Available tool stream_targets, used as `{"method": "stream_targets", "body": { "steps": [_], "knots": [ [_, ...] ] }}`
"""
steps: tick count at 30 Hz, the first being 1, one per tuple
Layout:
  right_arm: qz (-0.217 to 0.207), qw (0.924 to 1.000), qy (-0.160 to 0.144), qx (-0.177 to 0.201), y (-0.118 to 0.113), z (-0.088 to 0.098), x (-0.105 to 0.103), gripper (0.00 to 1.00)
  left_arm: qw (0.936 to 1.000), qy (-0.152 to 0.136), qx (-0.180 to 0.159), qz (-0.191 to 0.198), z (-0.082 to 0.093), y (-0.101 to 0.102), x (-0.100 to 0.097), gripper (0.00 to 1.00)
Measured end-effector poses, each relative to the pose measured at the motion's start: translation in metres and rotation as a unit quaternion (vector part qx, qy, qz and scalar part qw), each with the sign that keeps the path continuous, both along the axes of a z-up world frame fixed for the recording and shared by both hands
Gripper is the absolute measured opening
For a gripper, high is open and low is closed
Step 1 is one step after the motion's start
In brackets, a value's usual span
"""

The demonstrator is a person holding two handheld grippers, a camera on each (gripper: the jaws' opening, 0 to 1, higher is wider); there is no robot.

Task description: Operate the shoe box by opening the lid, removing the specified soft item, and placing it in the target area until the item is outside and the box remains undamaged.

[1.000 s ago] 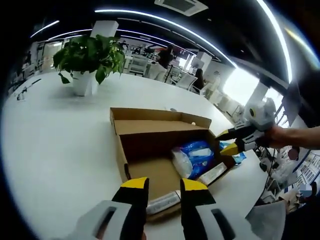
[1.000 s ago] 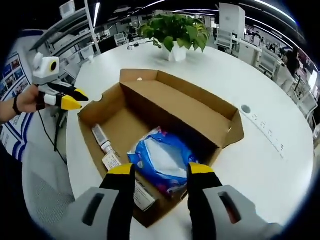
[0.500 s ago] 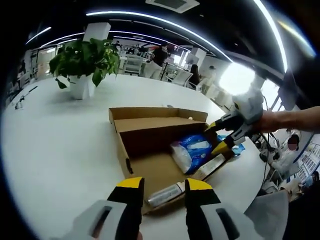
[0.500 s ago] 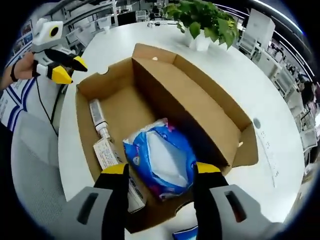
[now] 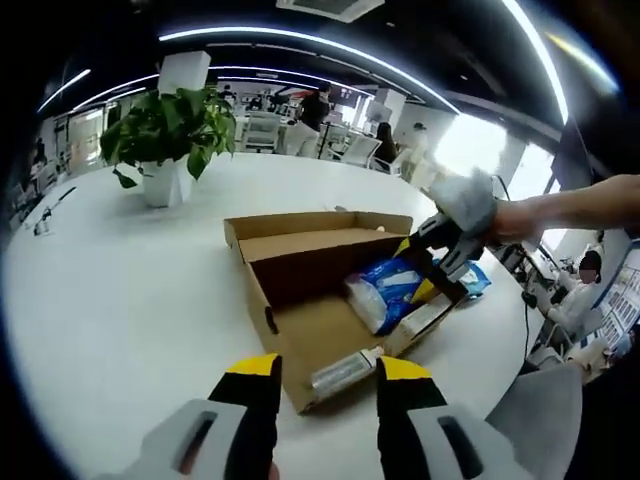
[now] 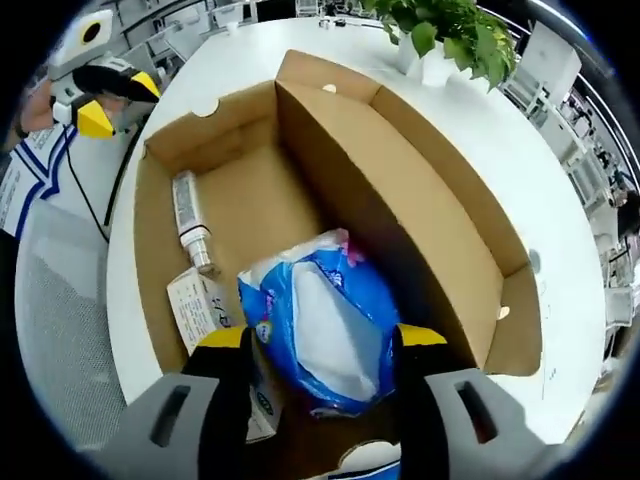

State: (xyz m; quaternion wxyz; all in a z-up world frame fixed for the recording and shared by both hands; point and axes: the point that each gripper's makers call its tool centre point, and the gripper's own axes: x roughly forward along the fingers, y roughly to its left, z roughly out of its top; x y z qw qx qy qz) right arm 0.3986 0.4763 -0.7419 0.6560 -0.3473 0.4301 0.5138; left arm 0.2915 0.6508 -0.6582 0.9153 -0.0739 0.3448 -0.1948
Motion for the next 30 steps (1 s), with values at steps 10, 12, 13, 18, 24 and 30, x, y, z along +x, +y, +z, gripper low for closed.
{"method": "stream_targets", "body": {
  "steps": [10,12,13,18,24,30],
  "knots": [
    [0.014,0.9992,0.003,-0.036,-0.002,-0.013,0.004,0.58,0.9999,0.000,0.006,-0.009,0.002,0.003,-0.002,0.41],
    [0.023,0.9988,0.001,-0.044,-0.001,-0.015,0.004,0.58,0.9999,0.002,0.005,-0.010,0.000,0.003,-0.002,0.41],
    [0.031,0.9983,-0.001,-0.050,0.000,-0.017,0.004,0.58,0.9999,0.002,0.006,-0.011,0.000,0.003,-0.002,0.41],
    [0.057,0.9957,-0.007,-0.073,0.001,-0.029,0.006,0.55,0.9999,-0.001,0.008,-0.014,0.002,0.002,-0.003,0.41],
    [0.068,0.9938,-0.013,-0.087,0.002,-0.034,0.006,0.56,0.9999,0.003,0.013,-0.005,0.002,0.008,-0.008,0.41],
    [0.068,0.9940,-0.007,-0.086,0.002,-0.037,0.018,0.57,0.9999,0.007,0.013,0.004,0.001,0.014,-0.011,0.41]
  ]
}}
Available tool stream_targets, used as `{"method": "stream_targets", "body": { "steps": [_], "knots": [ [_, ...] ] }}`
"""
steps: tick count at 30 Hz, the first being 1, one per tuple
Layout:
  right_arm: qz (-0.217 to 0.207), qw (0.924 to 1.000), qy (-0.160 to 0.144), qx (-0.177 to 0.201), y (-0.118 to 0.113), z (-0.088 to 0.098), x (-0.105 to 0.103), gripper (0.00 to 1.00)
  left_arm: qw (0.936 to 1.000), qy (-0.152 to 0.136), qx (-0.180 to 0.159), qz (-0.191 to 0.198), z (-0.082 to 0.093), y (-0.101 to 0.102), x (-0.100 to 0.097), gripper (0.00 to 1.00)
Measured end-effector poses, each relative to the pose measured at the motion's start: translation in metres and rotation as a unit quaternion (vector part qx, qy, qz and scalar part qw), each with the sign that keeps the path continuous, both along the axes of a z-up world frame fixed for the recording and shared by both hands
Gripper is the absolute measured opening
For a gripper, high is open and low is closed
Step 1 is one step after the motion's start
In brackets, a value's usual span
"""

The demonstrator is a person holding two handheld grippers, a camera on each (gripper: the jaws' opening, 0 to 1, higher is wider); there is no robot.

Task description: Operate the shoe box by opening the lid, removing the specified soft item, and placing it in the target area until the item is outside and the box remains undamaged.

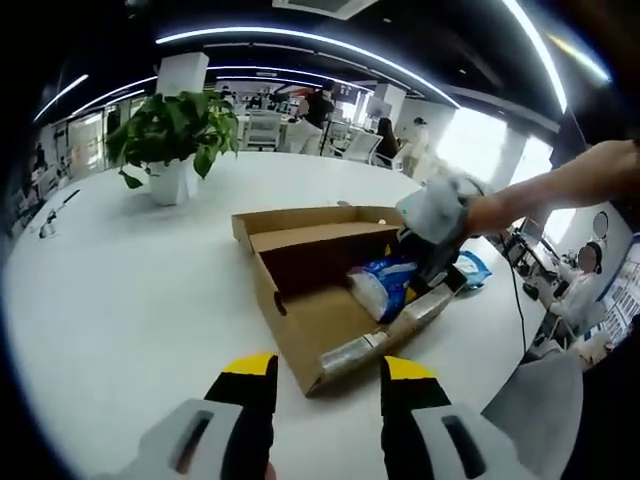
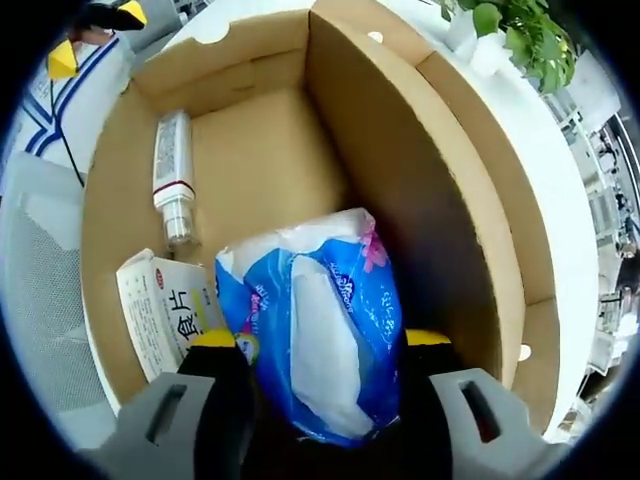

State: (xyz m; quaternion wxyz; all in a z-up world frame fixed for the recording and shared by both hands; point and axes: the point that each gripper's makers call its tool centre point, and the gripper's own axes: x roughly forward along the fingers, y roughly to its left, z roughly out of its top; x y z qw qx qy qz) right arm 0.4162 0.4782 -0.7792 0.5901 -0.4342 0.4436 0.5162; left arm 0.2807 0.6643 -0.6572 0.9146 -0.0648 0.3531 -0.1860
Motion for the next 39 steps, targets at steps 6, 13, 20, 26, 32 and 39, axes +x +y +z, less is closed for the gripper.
{"method": "stream_targets", "body": {
  "steps": [6,13,20,26,32,39],
  "knots": [
    [0.009,0.9998,-0.019,-0.008,0.000,-0.002,0.005,0.55,1.0000,0.000,-0.003,0.000,0.001,-0.004,0.001,0.41],
    [0.038,0.9988,-0.030,-0.005,0.003,0.004,-0.006,0.35,1.0000,0.001,-0.005,-0.001,0.002,-0.003,0.003,0.41],
    [0.037,0.9984,-0.037,0.020,0.008,0.019,-0.018,0.20,1.0000,-0.002,0.000,-0.004,0.008,0.003,0.004,0.40],
    [0.015,0.9971,-0.057,0.048,0.009,0.029,-0.019,0.11,1.0000,-0.005,-0.002,-0.004,0.010,0.005,0.004,0.39],
    [0.014,0.9961,-0.068,0.055,0.006,0.037,-0.021,0.03,0.9999,-0.002,-0.009,-0.005,0.007,0.004,0.002,0.38],
    [0.001,0.9948,-0.071,0.072,0.006,0.042,-0.018,0.01,0.9999,-0.004,-0.011,-0.008,0.007,0.003,0.005,0.38]
  ]
}}
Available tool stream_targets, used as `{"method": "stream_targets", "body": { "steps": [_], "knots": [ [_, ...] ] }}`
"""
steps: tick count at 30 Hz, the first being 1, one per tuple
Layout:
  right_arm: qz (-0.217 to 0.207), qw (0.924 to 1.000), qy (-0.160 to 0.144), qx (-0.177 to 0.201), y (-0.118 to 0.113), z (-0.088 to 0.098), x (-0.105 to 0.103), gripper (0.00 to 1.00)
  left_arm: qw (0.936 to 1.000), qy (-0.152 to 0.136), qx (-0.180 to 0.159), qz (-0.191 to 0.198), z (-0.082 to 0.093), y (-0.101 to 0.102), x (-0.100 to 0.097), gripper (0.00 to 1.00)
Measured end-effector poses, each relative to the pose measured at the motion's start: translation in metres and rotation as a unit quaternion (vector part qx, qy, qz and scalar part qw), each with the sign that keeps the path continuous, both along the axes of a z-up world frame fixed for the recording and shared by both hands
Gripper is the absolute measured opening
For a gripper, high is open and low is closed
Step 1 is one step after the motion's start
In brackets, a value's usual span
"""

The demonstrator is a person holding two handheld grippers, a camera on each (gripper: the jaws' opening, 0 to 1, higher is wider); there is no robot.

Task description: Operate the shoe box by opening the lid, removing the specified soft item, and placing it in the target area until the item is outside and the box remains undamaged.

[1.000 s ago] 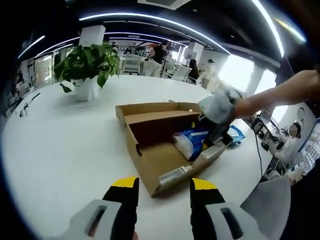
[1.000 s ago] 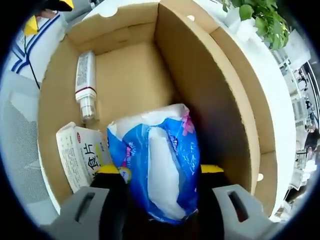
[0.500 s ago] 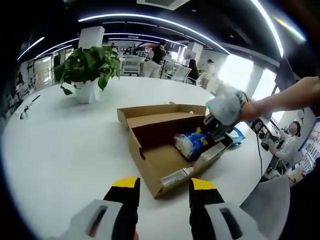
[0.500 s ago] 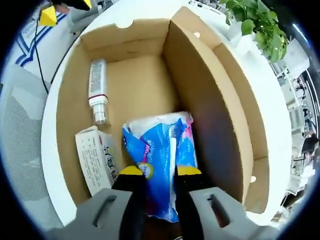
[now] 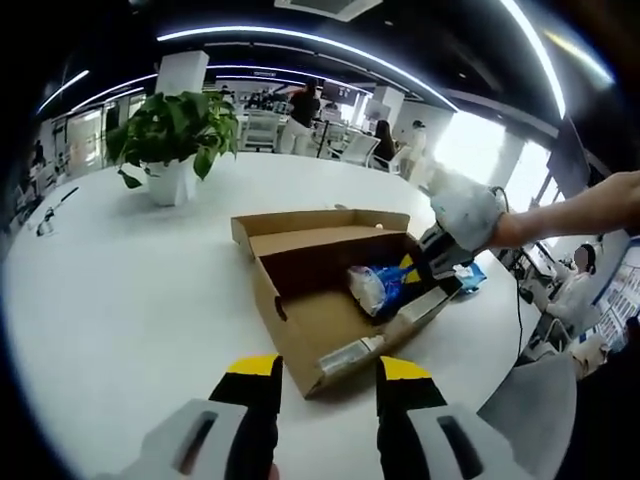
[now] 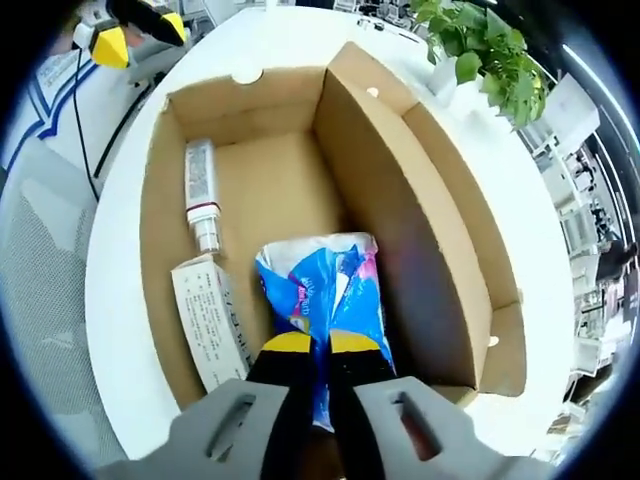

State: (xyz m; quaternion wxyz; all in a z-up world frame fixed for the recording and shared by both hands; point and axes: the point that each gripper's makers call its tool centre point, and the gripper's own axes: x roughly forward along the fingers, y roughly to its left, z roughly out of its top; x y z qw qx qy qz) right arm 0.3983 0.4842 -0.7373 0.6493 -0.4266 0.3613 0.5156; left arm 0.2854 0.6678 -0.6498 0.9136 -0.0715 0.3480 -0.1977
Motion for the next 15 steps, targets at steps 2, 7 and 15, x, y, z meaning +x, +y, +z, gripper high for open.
{"method": "stream_targets", "body": {
  "steps": [2,7,15],
  "knots": [
    [0.002,1.0000,-0.003,0.003,0.001,0.004,0.000,0.01,1.0000,-0.001,0.000,0.000,0.000,0.001,0.001,0.38],
    [-0.001,0.9999,-0.007,0.009,0.000,0.012,0.000,0.00,1.0000,-0.003,-0.003,0.001,0.000,0.001,0.001,0.38],
    [-0.006,0.9995,-0.019,0.023,0.002,0.029,-0.001,0.00,0.9999,-0.007,-0.009,-0.002,0.003,-0.002,0.007,0.38]
  ]
}}
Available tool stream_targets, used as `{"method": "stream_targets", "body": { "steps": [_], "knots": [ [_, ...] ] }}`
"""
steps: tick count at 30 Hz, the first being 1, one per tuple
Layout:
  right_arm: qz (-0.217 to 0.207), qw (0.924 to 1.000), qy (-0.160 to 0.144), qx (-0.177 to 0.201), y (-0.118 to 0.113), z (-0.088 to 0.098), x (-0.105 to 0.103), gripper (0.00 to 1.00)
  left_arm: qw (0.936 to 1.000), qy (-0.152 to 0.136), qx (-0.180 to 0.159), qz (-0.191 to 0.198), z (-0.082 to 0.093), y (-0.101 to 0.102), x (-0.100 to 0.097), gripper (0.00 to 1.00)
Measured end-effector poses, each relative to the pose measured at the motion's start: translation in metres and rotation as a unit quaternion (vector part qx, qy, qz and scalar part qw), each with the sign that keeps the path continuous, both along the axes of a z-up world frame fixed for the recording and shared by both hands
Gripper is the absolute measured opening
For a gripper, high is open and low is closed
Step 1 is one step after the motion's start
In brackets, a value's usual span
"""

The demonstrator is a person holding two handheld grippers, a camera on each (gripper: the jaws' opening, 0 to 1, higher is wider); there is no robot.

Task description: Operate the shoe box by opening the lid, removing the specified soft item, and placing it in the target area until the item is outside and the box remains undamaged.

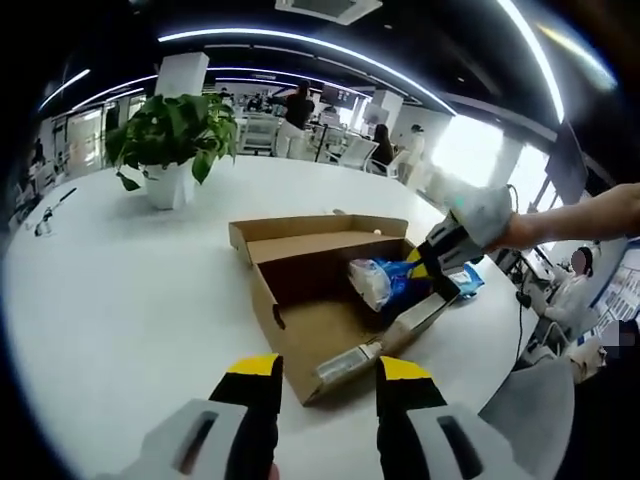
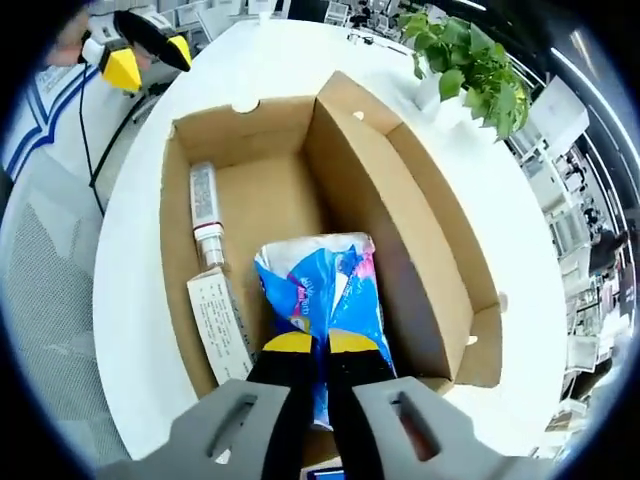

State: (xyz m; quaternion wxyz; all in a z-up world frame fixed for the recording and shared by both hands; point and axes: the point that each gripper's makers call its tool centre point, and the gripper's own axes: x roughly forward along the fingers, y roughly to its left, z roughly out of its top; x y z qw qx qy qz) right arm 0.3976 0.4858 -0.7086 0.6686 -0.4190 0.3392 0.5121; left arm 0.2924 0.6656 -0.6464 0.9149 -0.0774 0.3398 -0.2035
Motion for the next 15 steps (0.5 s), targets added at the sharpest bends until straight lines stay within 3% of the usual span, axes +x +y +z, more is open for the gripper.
{"method": "stream_targets", "body": {
  "steps": [15],
  "knots": [
    [0.012,0.9995,-0.025,0.017,-0.003,0.034,0.007,0.00,0.9997,-0.007,0.000,-0.023,0.009,-0.021,0.010,0.38]
  ]
}}
